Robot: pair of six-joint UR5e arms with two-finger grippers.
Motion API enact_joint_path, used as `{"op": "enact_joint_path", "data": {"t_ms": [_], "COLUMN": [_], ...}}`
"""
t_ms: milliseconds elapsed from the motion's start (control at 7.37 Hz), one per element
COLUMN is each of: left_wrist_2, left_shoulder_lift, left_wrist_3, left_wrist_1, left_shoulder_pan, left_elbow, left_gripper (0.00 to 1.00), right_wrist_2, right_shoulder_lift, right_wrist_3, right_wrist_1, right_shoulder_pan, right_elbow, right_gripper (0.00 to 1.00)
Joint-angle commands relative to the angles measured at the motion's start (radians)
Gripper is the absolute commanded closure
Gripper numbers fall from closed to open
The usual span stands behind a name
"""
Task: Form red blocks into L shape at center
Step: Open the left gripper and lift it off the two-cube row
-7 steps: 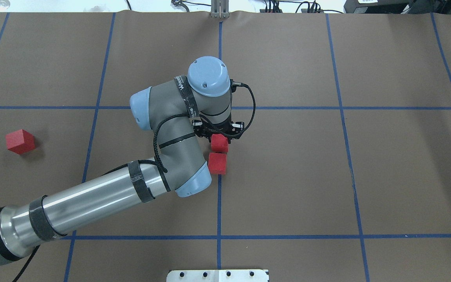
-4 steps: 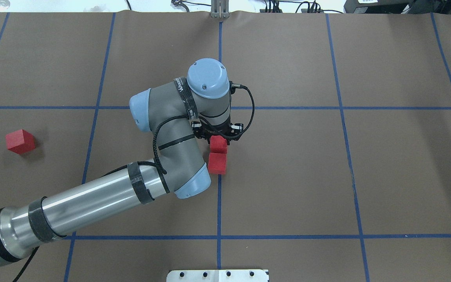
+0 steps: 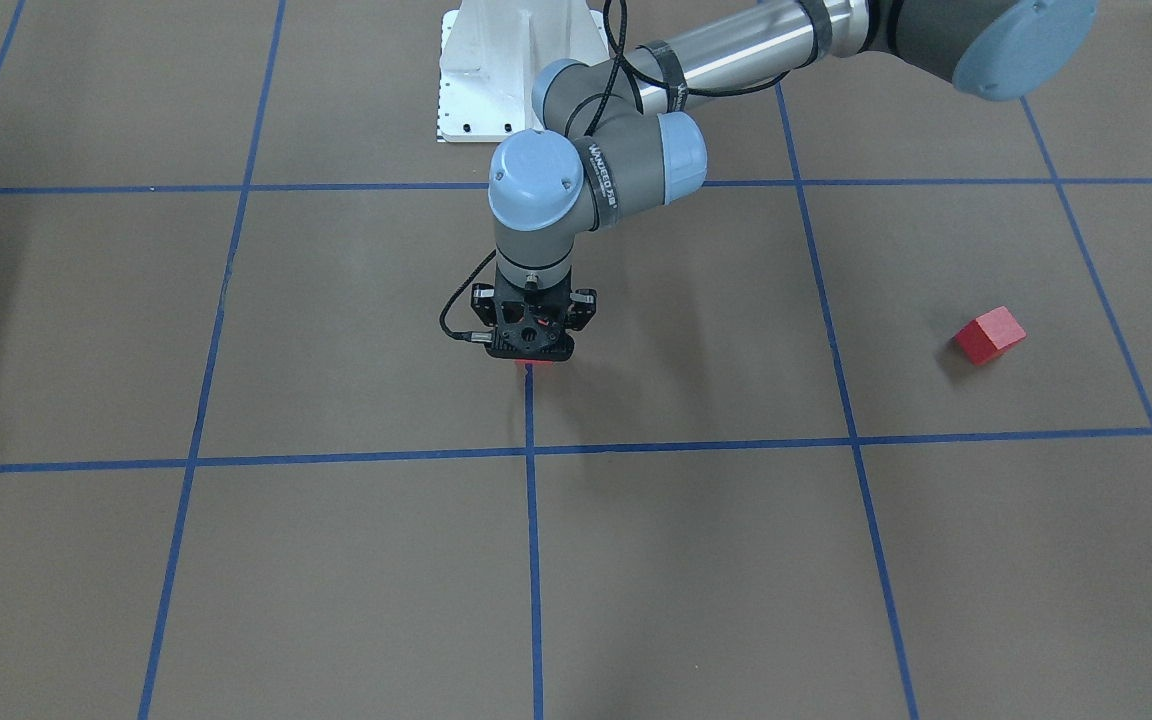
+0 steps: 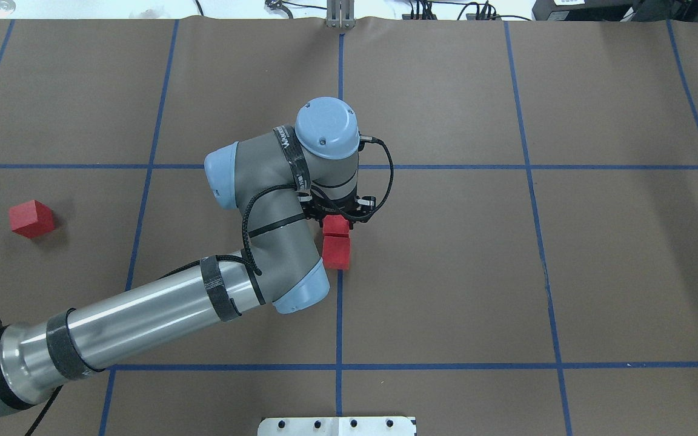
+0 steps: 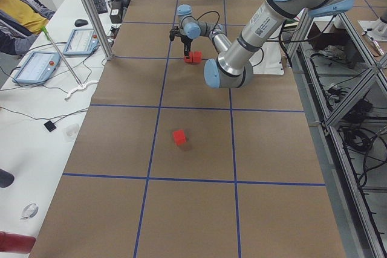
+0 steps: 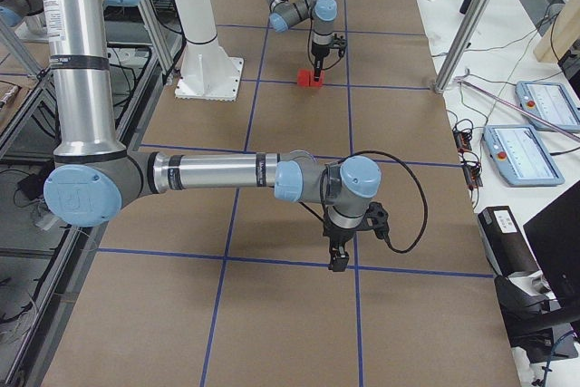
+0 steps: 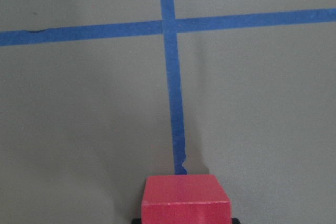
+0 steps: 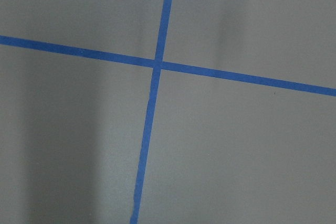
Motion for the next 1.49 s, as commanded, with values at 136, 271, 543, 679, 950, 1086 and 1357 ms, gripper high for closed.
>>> {"op": "enact_joint_path", "data": {"t_ms": [136, 271, 543, 679, 950, 1086, 1357], "left_wrist_2": [0.003, 0.001, 0.001, 0.001, 0.001, 0.001, 0.003], "left_shoulder_lift": [0.003, 0.003, 0.003, 0.003, 0.005, 0.003, 0.005], "left_wrist_3": [0.0, 0.0, 0.0, 0.0, 0.001, 0.001, 0.003], "left_wrist_1": [0.015, 0.015, 0.015, 0.015, 0.015, 0.015, 0.013], "left_shoulder_pan": [0.011, 0.011, 0.011, 0.011, 0.011, 0.011, 0.017], "left_elbow": [-0.02, -0.02, -0.02, -0.02, -0.02, -0.02, -0.02], "left_gripper": [0.64, 0.63, 0.61, 0.6, 0.55, 0.51, 0.44], "right_wrist_2": [0.0, -0.001, -0.001, 0.0, 0.0, 0.0, 0.0], "right_shoulder_lift": [0.0, -0.001, 0.0, 0.0, 0.0, 0.0, 0.0], "right_wrist_3": [0.0, 0.0, 0.0, 0.0, 0.0, 0.0, -0.002], "right_wrist_1": [-0.001, 0.0, -0.001, 0.0, 0.0, -0.001, 0.0], "right_shoulder_pan": [0.0, 0.0, 0.0, 0.0, 0.0, 0.0, 0.0], "right_elbow": [0.0, 0.0, 0.0, 0.0, 0.0, 0.0, -0.006], "right_gripper": [0.01, 0.01, 0.01, 0.01, 0.01, 0.01, 0.01]}}
